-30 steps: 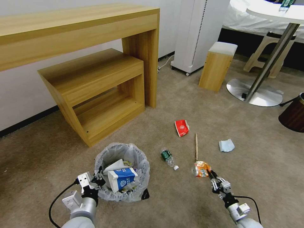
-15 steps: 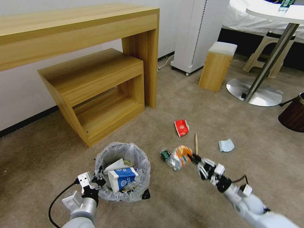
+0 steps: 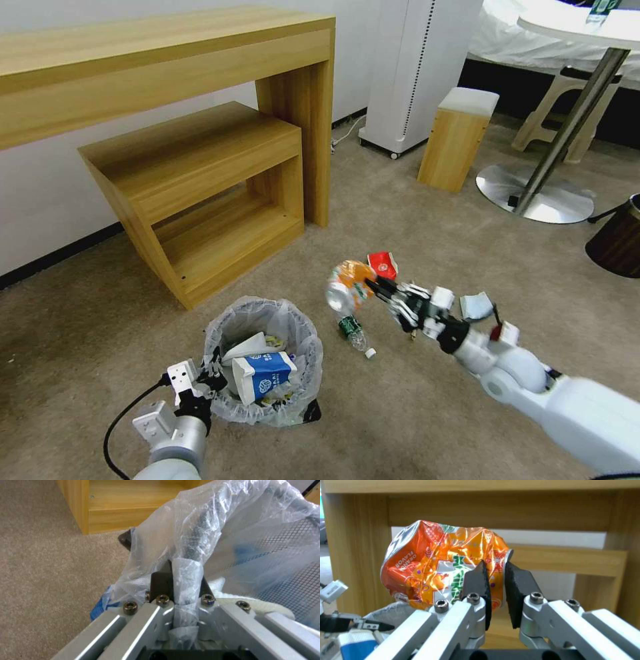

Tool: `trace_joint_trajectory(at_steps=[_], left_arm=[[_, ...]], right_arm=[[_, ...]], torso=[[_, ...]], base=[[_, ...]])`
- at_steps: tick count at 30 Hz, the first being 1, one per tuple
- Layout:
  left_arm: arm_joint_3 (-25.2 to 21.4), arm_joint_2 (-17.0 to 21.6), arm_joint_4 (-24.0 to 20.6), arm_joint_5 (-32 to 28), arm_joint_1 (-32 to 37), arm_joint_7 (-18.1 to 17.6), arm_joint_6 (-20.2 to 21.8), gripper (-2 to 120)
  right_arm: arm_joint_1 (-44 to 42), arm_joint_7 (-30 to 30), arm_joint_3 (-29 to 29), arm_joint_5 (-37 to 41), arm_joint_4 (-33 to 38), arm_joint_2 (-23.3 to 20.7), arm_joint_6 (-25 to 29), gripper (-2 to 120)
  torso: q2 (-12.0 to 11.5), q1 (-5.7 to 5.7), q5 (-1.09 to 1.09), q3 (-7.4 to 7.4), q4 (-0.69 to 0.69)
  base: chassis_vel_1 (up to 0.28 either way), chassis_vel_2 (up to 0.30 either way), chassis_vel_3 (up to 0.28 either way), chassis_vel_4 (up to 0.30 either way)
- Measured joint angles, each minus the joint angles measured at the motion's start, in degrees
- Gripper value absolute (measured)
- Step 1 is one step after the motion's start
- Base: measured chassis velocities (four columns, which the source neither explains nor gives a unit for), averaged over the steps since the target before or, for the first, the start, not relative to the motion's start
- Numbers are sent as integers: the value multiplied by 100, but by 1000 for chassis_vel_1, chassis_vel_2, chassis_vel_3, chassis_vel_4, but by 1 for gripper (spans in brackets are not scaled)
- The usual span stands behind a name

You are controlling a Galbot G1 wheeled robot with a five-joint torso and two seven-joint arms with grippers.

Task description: Pick up the trash bin and place the garbage on the floor into it.

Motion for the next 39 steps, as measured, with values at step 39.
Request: trace_joint_trajectory(at_steps=[39], left_arm=[[184,-84,-528,246,239,-19,128,1]], right_arm=[[4154,570,-4319,2012,3723,-2103,-1731,10]], torso=[[0,1,0,1,2]], base=[[0,0,0,0]])
